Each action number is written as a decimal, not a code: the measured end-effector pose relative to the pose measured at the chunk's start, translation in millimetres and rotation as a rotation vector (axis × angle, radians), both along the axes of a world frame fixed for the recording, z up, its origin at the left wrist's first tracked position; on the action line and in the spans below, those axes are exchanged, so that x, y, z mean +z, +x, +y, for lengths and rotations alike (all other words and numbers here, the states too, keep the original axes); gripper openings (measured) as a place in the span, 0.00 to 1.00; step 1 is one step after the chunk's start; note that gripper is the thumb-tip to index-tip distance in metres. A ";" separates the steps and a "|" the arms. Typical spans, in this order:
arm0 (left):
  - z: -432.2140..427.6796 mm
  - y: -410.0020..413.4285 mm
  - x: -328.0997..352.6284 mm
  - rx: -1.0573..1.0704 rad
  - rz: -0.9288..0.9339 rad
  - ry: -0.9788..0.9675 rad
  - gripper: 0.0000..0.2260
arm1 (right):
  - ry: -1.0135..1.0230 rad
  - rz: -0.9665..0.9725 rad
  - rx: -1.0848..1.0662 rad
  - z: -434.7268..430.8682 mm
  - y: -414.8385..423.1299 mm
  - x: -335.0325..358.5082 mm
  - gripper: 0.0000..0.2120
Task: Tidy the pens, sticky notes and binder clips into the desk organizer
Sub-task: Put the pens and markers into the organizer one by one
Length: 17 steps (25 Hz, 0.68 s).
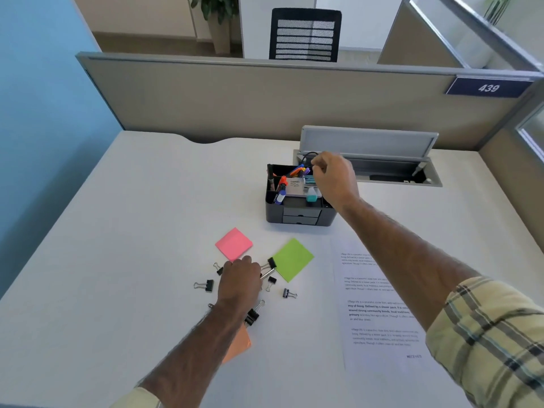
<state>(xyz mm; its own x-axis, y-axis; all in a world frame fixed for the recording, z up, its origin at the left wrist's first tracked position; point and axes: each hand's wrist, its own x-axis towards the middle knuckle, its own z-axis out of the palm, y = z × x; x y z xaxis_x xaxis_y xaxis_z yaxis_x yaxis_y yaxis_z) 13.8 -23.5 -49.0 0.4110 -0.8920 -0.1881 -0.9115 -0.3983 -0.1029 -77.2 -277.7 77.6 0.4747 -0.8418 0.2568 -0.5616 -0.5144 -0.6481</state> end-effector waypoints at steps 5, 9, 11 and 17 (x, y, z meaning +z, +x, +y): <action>0.2 -4.8 3.7 0.080 -0.010 0.052 0.07 | 0.043 0.021 0.005 16.5 -14.2 -19.0 0.08; -0.4 -5.3 5.8 0.078 -0.028 0.072 0.09 | 0.071 0.042 0.006 26.4 -18.5 -30.9 0.08; -1.5 -6.3 5.7 0.071 -0.029 0.082 0.10 | 0.082 0.039 0.008 29.8 -17.6 -33.1 0.08; -2.1 -11.6 4.6 0.036 -0.016 0.082 0.09 | 0.067 0.029 0.040 40.8 -12.2 -36.4 0.07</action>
<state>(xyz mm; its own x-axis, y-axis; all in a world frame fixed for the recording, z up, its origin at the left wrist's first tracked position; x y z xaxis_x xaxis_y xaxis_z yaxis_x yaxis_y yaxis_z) 2.2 -25.6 -44.4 0.4466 -0.8583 -0.2527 -0.8944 -0.4209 -0.1512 -89.5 -236.9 41.2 0.5151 -0.8367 0.1862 -0.5605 -0.4932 -0.6653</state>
